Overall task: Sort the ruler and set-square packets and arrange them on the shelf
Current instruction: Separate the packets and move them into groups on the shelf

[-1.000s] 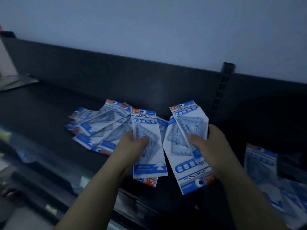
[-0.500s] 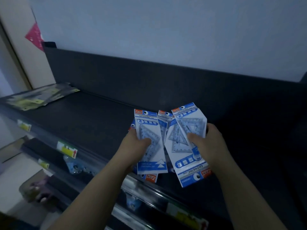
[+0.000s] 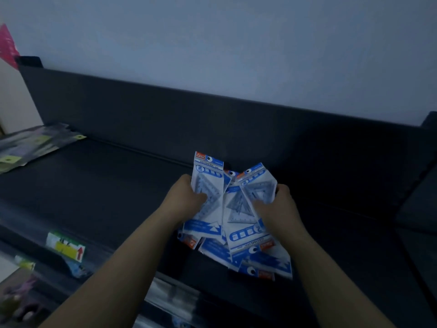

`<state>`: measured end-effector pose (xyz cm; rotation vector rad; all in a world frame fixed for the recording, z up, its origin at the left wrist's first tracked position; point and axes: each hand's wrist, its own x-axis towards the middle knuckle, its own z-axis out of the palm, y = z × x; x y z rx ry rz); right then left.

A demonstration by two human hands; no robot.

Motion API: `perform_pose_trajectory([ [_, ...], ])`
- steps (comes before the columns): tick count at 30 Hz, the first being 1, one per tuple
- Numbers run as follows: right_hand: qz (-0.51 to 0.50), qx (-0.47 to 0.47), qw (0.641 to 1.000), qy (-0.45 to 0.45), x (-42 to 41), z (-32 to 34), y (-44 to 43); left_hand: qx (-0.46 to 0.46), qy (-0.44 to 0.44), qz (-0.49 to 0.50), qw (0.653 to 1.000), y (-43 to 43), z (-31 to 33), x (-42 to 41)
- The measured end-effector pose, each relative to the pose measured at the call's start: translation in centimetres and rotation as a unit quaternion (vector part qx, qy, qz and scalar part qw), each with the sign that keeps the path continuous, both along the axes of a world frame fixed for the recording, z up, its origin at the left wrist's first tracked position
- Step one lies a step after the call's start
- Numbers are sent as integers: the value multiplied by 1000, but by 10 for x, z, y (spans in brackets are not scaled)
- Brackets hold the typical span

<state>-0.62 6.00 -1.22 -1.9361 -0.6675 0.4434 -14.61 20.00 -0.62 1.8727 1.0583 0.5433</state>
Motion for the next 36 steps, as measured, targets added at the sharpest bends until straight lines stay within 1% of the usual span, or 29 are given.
perform_pose_trajectory([
  [3, 10, -68, 996, -59, 4, -3, 3, 54, 37, -15, 998, 7, -6, 7],
  [5, 4, -119, 987, -103, 5, -3, 1, 101, 87, -20, 991, 9, -9, 9],
  [8, -2, -205, 962, -182, 7, -2, -2, 199, 185, -23, 962, 13, -15, 10],
  [10, 1, -241, 947, -210, 7, -1, -6, 257, 216, -23, 942, 11, -14, 11],
  [12, 12, -250, 942, -222, 6, -1, -11, 292, 201, -30, 935, 3, -11, 12],
  [16, -2, -217, 942, -258, 0, 3, -30, 326, 119, -93, 933, -25, -2, 21],
  [20, -46, -218, 930, -292, -8, 9, -61, 330, 64, -187, 923, -53, 2, 35],
  [24, -118, -213, 918, -314, -10, 9, -100, 339, 20, -258, 905, -88, -1, 52],
  [29, -191, -219, 906, -308, -11, 8, -157, 344, -7, -332, 878, -139, -1, 78],
  [33, -242, -229, 897, -290, -1, 11, -204, 352, -27, -382, 854, -182, 13, 107],
  [36, -269, -224, 895, -277, 13, 13, -240, 330, -36, -422, 844, -216, 21, 131],
])
